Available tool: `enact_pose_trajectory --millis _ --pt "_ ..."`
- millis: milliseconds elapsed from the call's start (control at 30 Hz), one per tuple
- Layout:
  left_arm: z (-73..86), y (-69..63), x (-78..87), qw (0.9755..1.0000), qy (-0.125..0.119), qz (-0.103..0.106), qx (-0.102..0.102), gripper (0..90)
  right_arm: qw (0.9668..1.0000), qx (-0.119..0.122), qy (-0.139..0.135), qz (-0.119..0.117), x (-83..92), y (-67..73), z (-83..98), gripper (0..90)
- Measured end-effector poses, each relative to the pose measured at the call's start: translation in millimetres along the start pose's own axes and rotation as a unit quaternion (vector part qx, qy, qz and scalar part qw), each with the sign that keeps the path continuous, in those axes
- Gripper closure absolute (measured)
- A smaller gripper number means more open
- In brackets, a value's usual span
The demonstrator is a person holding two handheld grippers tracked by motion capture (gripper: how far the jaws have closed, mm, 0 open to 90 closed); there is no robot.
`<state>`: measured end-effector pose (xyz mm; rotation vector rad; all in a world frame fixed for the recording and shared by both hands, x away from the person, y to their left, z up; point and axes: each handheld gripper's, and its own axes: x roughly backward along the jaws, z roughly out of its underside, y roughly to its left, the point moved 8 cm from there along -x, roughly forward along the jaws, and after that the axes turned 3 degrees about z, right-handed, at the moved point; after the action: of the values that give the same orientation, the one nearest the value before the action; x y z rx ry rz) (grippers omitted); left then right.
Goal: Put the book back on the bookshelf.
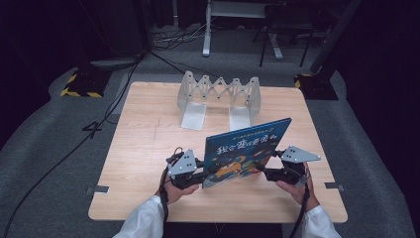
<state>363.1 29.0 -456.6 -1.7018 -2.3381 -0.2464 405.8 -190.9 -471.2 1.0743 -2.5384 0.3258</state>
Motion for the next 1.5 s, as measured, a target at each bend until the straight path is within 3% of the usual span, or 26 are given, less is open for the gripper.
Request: enact_pose_trajectory --millis 267,400,467,567,700,867,933,1000,1133,1367,1500 --pt "-2.1 0.1 -6.0 0.9999 -0.005 -0.006 -0.011 79.4 1.0 -0.002 -0.009 0.002 0.5 1.0 0.8 35.2" --pt "-2.3 -3.5 -6.4 0.9998 -0.005 0.006 -0.017 81.6 1.0 -0.003 -0.006 0.002 2.6 -0.1 4.5 37.9" --pt "-2.9 -3.6 -8.2 0.9998 -0.004 -0.001 -0.02 82.3 0.9999 -0.003 0.003 0.01 3.2 -2.7 9.4 38.7" --pt "-3.3 -3.5 -10.9 0.9999 -0.006 -0.008 -0.014 82.7 0.9998 -0.012 0.013 0.003 5.2 -6.6 18.6 33.6" --pt "-3.7 -2.0 -11.8 0.9998 -0.003 -0.014 -0.012 82.6 0.9983 -0.028 0.049 0.013 11.0 -16.8 42.7 31.8" --pt "-3.9 -1.7 -12.9 0.9996 -0.003 -0.02 -0.02 82.2 0.9948 -0.047 0.085 0.031 18.2 -26.4 72.7 31.7" --pt "-3.9 0.2 -13.7 0.9995 -0.008 -0.026 -0.019 81.7 0.9927 -0.044 0.105 0.041 19.3 -29.4 83.9 31.7" --pt "-3.8 1.8 -14.6 0.9993 -0.009 -0.032 -0.017 81.1 0.9916 -0.054 0.11 0.041 21.5 -31.1 90.1 31.7" --pt "-5.2 4.1 -17.7 0.999 -0.005 -0.042 -0.015 81.6 0.9916 -0.055 0.109 0.042 26.1 -29.6 95.8 33.8" --pt "-9.2 3.6 -23.3 0.9982 -0.004 -0.056 -0.022 82.9 0.9909 -0.035 0.122 0.044 22.4 -25.7 98.4 34.5" --pt "-14.3 5.2 -24.1 0.9974 -0.009 -0.067 -0.024 82.9 0.9908 -0.039 0.123 0.039 22.3 -25.9 98.8 35.1"
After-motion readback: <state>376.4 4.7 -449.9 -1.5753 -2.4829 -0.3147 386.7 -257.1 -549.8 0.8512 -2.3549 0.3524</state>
